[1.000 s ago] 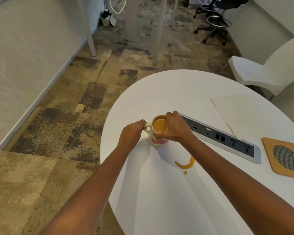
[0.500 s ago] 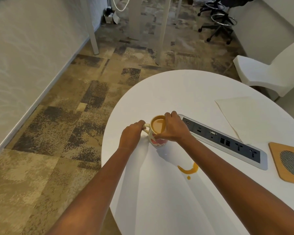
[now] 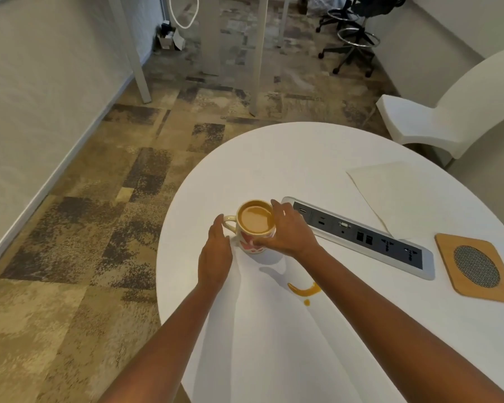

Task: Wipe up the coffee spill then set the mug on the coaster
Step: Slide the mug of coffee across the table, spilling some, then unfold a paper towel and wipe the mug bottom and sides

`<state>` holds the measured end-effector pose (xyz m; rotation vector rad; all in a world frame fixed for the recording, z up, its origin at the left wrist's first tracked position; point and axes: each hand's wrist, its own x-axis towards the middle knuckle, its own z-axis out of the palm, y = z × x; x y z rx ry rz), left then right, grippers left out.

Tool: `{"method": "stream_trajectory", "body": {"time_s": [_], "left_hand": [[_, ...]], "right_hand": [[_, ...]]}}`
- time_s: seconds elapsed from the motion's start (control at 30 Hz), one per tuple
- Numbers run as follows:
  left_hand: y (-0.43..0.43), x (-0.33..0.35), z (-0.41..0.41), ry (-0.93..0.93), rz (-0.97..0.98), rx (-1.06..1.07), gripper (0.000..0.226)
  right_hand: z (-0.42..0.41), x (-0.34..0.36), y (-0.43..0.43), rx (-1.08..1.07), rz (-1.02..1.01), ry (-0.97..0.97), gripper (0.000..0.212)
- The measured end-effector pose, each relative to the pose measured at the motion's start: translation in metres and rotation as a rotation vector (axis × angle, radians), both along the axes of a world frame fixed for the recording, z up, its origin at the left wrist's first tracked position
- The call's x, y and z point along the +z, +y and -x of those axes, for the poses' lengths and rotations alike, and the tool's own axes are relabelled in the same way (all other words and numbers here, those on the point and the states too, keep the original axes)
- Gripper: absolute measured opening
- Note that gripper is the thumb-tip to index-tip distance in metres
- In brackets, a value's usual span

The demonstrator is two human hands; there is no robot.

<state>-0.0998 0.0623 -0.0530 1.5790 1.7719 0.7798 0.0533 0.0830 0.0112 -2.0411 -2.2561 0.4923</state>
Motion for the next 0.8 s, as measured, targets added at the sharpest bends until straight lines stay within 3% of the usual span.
{"method": "stream_trajectory", "body": {"time_s": [0.17, 0.33, 0.57, 0.8], "left_hand": [[-0.018, -0.008, -0.027, 0.091, 0.018, 0.094, 0.06], [-0.037, -0.017, -0.062, 0.275, 0.057, 0.115, 0.054], [-0.064, -0.008, -0.133, 0.275, 0.152, 0.188, 0.065], [-0.078, 0.01, -0.215, 0.323, -0.005, -0.07, 0.056]], "right_hand": [[-0.041, -0.011, -0.023, -0.097, 0.08, 0.028, 0.096], [-0.087, -0.024, -0.045, -0.203, 0.118, -0.017, 0.075], [-0.149, -0.037, -0.072, -0.258, 0.137, -0.081, 0.047], [-0.221, -0.044, -0.092, -0.35, 0.097, -0.026, 0.038]]}}
